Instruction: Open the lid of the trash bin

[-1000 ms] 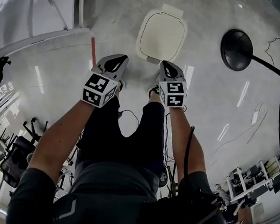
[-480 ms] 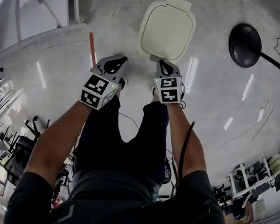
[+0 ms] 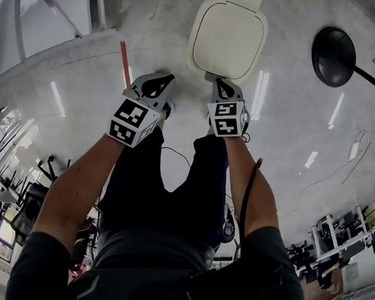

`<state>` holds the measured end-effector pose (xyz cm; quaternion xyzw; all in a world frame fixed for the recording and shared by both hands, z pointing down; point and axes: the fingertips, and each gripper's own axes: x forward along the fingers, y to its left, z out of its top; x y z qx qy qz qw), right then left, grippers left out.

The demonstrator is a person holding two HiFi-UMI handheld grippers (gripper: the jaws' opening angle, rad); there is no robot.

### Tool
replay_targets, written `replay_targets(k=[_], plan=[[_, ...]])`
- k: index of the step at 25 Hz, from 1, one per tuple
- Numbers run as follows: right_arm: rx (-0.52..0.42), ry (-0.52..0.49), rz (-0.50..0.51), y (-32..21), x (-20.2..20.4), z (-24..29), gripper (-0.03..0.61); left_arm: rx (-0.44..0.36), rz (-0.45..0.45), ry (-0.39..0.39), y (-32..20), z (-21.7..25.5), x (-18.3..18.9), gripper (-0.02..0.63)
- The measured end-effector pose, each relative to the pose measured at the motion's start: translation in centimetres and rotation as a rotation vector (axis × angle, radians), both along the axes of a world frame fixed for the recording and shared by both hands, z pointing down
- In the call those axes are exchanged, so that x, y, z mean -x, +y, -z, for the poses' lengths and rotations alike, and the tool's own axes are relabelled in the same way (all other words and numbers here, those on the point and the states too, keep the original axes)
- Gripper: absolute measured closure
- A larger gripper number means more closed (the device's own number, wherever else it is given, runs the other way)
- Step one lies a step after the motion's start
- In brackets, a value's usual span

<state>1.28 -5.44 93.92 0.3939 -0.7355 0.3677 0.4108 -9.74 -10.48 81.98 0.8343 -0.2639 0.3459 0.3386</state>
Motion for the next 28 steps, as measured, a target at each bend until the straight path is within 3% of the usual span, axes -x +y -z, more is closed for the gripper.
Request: replay_targets(k=[10, 15, 18, 22, 24, 28], plan=[[0.019, 0.041, -0.033, 0.0, 0.0, -0.2, 0.552, -0.003, 0.029, 0.026, -0.3, 0.3, 0.3, 0.604], [0.058, 0.033, -0.062, -0.2, 0.0, -0.3, 0.552, 0.015, 0.132, 0.025, -0.4, 0.6, 1.0, 0.604], [0.047, 0.037, -0.062, -0.1, -0.1, -0.3, 0.552, 0.009, 0.134, 0.024, 0.2, 0.8, 0.8, 0.604], [0.022, -0.025, -0.068, -0.3, 0.0, -0.3, 0.552, -0.007, 0.138, 0.051, 0.3, 2.7, 0.7, 0.604], [0.055, -0.047, -0.033, -0.2, 0.1, 0.1, 0.551, -0.028, 0.140, 0.055, 0.2, 3.9, 0.8, 0.604], [0.063, -0.091, -0.062, -0.9, -0.7, 4.1, 0.551, -0.028, 0.149, 0.073, 0.3, 6.9, 0.9, 0.604]])
